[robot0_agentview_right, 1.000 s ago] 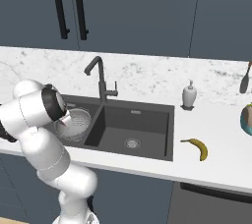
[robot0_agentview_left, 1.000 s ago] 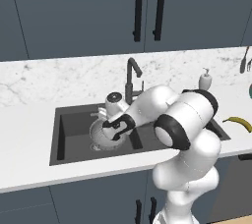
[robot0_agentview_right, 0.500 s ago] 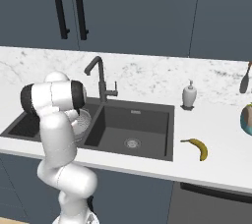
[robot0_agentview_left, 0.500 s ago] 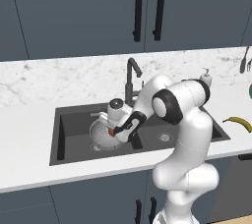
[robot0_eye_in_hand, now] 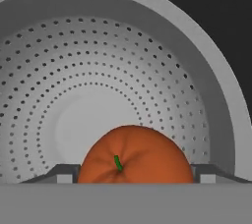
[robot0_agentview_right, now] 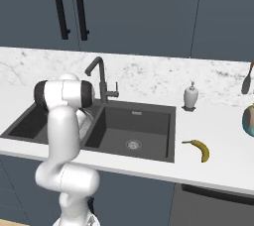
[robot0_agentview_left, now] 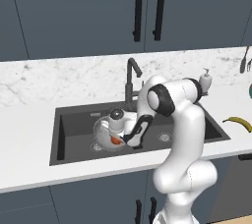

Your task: Put the colander in the sink, put the orange, banana in the colander, and turn on the sink faucet and pour water over the colander.

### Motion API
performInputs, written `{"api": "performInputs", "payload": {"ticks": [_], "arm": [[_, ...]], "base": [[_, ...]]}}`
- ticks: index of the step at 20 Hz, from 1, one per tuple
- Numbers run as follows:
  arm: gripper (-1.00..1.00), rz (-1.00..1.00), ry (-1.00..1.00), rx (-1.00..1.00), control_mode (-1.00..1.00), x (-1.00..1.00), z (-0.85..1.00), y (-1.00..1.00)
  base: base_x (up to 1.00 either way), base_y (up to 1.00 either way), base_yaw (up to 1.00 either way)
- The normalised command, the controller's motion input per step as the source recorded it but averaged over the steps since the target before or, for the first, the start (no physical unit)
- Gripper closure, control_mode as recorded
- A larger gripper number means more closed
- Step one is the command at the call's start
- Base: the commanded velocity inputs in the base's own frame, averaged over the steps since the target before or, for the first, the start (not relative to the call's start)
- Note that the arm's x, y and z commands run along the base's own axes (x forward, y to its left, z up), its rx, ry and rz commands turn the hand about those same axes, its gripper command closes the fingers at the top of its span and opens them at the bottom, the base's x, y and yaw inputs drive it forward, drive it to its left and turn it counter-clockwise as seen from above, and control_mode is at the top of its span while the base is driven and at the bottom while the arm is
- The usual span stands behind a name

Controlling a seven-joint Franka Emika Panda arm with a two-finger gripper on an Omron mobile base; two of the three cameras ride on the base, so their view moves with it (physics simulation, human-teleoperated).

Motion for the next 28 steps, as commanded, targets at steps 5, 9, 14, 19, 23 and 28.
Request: {"api": "performInputs", "payload": {"ticks": [5,9,14,19,23,28], "arm": [[-1.00,0.00,0.00,0.00,-1.00,0.08,-0.16,0.00],[-1.00,0.00,-0.04,0.04,-1.00,0.01,0.02,0.00],[-1.00,-0.01,-0.08,0.05,-1.00,0.00,0.43,0.00],[-1.00,-0.02,-0.01,0.01,-1.00,0.00,0.58,0.06],[-1.00,-0.02,0.00,0.00,-1.00,-0.24,0.93,0.20],[-1.00,-0.04,0.06,-0.11,-1.00,-0.50,1.00,0.32]], "base": [[0.00,0.00,0.00],[0.00,0.00,0.00],[0.00,0.00,0.00],[0.00,0.00,0.00],[0.00,0.00,0.00],[0.00,0.00,0.00]]}}
